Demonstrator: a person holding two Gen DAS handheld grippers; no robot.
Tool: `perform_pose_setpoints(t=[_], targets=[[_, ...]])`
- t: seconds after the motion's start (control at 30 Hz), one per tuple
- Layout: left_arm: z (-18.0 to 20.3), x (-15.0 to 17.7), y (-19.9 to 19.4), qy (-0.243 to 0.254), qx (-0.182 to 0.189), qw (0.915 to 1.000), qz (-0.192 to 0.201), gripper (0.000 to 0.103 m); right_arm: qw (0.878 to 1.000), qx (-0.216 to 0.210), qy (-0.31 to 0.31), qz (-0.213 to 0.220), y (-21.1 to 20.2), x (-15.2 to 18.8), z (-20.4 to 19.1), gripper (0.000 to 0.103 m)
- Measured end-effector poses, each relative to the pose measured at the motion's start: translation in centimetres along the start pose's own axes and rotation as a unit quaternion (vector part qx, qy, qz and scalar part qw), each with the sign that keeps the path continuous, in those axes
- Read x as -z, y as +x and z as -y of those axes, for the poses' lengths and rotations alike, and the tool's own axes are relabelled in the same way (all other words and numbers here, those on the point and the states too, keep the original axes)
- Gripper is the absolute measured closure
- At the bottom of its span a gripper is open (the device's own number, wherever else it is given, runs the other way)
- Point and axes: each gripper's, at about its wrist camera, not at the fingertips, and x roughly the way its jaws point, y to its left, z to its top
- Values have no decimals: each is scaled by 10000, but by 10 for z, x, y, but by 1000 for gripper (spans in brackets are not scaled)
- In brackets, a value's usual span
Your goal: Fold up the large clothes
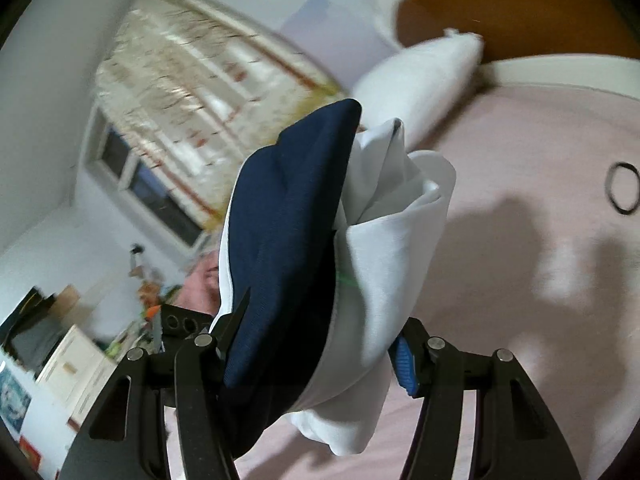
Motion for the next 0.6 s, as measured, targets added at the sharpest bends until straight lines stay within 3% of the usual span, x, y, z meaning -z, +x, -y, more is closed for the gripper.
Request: perform_pose_setpoints(t=[0.1, 0.2, 0.27, 0.3, 0.33, 0.37, 0.4, 0.5, 0.6], targets=[[-38, 1, 47, -185, -278, 9992, -203, 39, 9985, 422, 342, -102, 23, -4, 59, 42], [-86, 12, 84, -607, -889, 9911, -786, 40, 9921, 1060, 568, -368, 42, 2, 111, 45], [-91, 19, 78, -415, -757, 9932, -784, 36, 9935, 885, 617, -362, 42, 11, 126, 45], [-85, 19, 72, -182, -963, 9922, -773, 33, 9935, 908, 600, -322, 38, 12, 125, 45], [-75, 19, 67, 170, -1435, 9867, -742, 19, 9928, 1032, 521, -312, 36, 13, 122, 44], [-67, 18, 64, 429, -1854, 9793, -692, 12, 9906, 1285, 364, -296, 34, 13, 114, 43], [-58, 19, 60, 653, -2155, 9721, -661, 12, 9877, 1525, 239, -263, 32, 13, 106, 43], [-38, 28, 36, 933, -2561, 9606, -550, 15, 9752, 2210, -17, -87, 22, 16, 76, 43], [-10, 45, 7, 1466, -2921, 9447, -263, 16, 9469, 3161, -473, 343, 3, 32, 34, 43]])
